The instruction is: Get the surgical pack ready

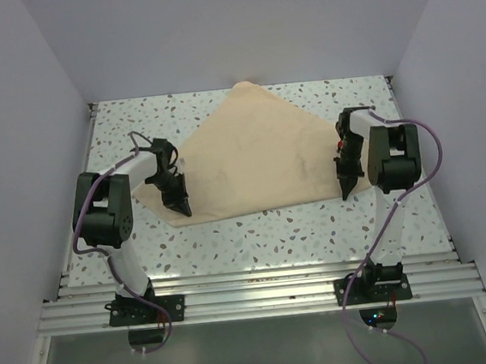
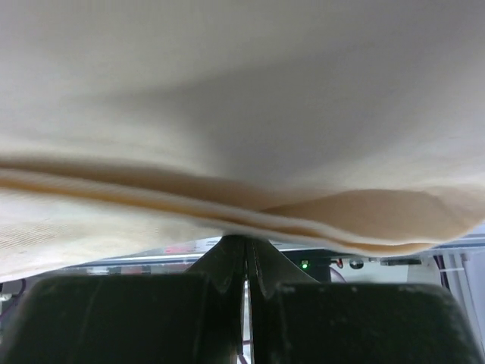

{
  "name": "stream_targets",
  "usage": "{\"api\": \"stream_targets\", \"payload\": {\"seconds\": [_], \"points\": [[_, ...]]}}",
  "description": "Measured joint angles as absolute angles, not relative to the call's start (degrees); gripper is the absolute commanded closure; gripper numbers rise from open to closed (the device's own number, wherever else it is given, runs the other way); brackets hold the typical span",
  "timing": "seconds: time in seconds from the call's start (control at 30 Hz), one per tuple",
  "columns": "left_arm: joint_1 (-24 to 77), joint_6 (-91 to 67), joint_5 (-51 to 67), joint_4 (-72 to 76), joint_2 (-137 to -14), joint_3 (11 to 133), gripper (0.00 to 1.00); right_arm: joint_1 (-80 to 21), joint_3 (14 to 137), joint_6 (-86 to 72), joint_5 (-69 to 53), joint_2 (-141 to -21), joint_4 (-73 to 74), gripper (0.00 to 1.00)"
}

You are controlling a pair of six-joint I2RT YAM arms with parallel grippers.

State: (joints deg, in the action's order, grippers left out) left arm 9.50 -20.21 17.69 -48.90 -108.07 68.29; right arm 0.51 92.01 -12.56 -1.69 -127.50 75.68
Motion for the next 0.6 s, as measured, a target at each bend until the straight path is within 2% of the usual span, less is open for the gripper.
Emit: {"api": "stream_targets", "payload": {"seconds": [0.13, 0.3, 0.47, 0.57, 0.6], "points": [[9.5, -20.36, 15.62, -49.65, -108.07, 69.38, 0.87, 3.62, 91.74, -12.56, 0.3, -127.57, 75.59, 1.0], [9.39, -19.68, 12.91, -50.24, -107.37, 72.2, 0.63, 7.25, 91.74, -12.58, 1.93, -127.42, 75.72, 1.0], [9.39, -20.21, 13.37, -50.33, -100.31, 71.99, 0.67, 6.98, 96.07, -12.71, -0.56, -126.52, 76.05, 1.0], [9.47, -20.64, 15.11, -49.74, -94.19, 69.89, 0.76, 4.73, 99.11, -13.04, -5.69, -124.14, 75.37, 1.0], [9.52, -20.78, 15.53, -49.67, -92.9, 69.21, 0.84, 3.64, 99.98, -13.06, -7.35, -123.39, 75.16, 1.0]]}}
